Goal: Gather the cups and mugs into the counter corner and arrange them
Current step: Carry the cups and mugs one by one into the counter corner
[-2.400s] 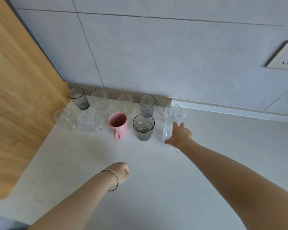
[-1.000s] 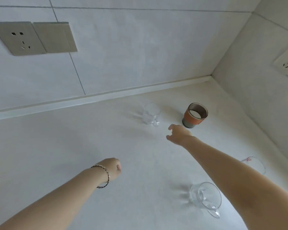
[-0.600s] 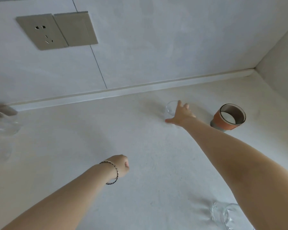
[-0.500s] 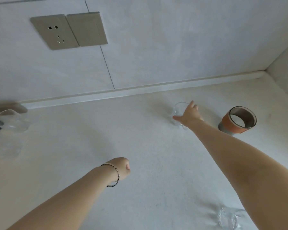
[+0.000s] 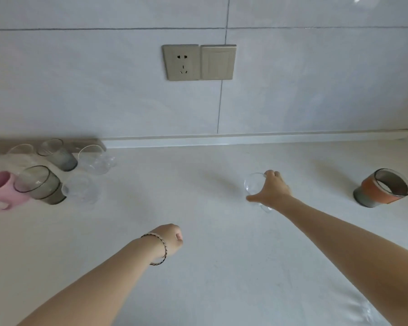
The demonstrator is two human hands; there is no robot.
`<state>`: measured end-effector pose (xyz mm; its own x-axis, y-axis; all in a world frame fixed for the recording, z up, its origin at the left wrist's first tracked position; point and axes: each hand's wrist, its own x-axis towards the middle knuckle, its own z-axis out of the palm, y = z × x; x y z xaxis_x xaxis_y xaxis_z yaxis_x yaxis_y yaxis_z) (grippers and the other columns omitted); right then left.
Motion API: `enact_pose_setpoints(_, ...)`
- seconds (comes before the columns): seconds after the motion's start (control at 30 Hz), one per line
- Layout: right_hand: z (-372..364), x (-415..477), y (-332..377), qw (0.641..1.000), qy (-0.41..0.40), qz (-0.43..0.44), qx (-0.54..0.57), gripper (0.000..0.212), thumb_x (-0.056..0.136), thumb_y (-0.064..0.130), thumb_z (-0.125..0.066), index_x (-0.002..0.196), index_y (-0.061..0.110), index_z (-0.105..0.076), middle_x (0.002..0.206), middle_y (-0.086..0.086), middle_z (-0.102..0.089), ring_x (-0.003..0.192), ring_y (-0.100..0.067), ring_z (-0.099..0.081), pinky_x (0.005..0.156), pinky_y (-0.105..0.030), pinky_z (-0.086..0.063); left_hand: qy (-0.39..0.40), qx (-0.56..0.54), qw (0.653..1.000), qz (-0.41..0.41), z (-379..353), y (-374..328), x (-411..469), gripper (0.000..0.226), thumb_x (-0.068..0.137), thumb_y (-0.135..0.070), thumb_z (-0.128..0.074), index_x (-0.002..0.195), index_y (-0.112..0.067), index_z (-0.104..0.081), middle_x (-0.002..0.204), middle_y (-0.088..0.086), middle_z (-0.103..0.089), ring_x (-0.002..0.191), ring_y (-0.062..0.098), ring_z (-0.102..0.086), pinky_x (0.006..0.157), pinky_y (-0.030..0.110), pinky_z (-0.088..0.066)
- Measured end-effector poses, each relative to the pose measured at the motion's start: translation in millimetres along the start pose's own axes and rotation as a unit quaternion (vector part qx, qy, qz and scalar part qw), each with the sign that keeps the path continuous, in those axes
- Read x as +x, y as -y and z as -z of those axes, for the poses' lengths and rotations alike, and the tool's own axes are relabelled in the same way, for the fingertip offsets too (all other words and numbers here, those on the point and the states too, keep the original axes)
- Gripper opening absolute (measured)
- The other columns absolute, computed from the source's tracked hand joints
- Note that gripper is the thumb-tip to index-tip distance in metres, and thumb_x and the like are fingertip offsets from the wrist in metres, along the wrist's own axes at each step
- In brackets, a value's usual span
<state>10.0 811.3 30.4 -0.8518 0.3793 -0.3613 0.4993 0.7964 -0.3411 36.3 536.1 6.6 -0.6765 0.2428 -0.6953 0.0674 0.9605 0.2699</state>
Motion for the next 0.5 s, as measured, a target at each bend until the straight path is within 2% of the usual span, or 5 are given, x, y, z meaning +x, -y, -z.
enact_pose_setpoints(0.1, -26, -44, 67, 0.998, 0.018, 0.053, -0.017, 0.092, 0.063, 0.039, -0.083, 0.136, 0.012, -0.035, 0.134, -0.003, -0.042, 0.121, -0.024, -0.052, 0.095, -0.033, -0.045, -0.004, -0.014, 1.0, 0.016, 3, 65, -30, 0.023, 0.093, -0.017, -0.039, 0.103, -0.018, -0.06, 0.106, 0.003, -0.058, 0.091, 0.016, -0.047, 0.082, 0.023, -0.037)
enact_pose_setpoints(0.2, -59, -89, 139, 0.994, 0.042, 0.094, -0.032, 0.091, 0.062, 0.04, -0.082, 0.136, 0.014, -0.037, 0.132, -0.002, -0.043, 0.119, -0.022, -0.053, 0.095, -0.033, -0.046, -0.015, -0.023, 0.999, 0.044, 8, 147, -63, 0.026, 0.09, -0.014, -0.039, 0.067, -0.025, -0.045, 0.091, 0.001, -0.045, 0.082, 0.019, -0.041, 0.076, 0.024, -0.033)
enact_pose_setpoints(0.27, -84, -117, 187, 0.99, 0.055, 0.124, -0.041, 0.09, 0.062, 0.041, -0.082, 0.136, 0.014, -0.038, 0.13, -0.001, -0.045, 0.118, -0.02, -0.054, 0.095, -0.032, -0.046, -0.039, -0.034, 0.996, 0.067, 13, 203, -87, 0.034, 0.09, -0.013, -0.039, 0.059, -0.027, -0.033, 0.09, 0.0, -0.043, 0.081, 0.019, -0.04, 0.075, 0.024, -0.032)
enact_pose_setpoints(0.43, -143, -179, 297, 0.979, 0.105, 0.165, -0.05, 0.09, 0.062, 0.039, -0.082, 0.136, 0.013, -0.038, 0.131, -0.004, -0.045, 0.119, -0.021, -0.052, 0.096, -0.031, -0.044, -0.056, -0.05, 0.99, 0.116, 16, 323, -146, 0.017, 0.09, -0.014, -0.04, 0.075, -0.019, -0.045, 0.091, 0.001, -0.046, 0.083, 0.02, -0.044, 0.076, 0.026, -0.035)
enact_pose_setpoints(0.5, -164, -198, 334, 0.973, 0.123, 0.187, -0.06, 0.089, 0.061, 0.039, -0.082, 0.134, 0.013, -0.039, 0.13, -0.004, -0.046, 0.119, -0.021, -0.052, 0.095, -0.03, -0.044, -0.055, -0.059, 0.988, 0.135, 17, 360, -165, 0.023, 0.09, -0.012, -0.04, 0.068, -0.021, -0.041, 0.085, 0.001, -0.043, 0.076, 0.02, -0.041, 0.07, 0.025, -0.033)
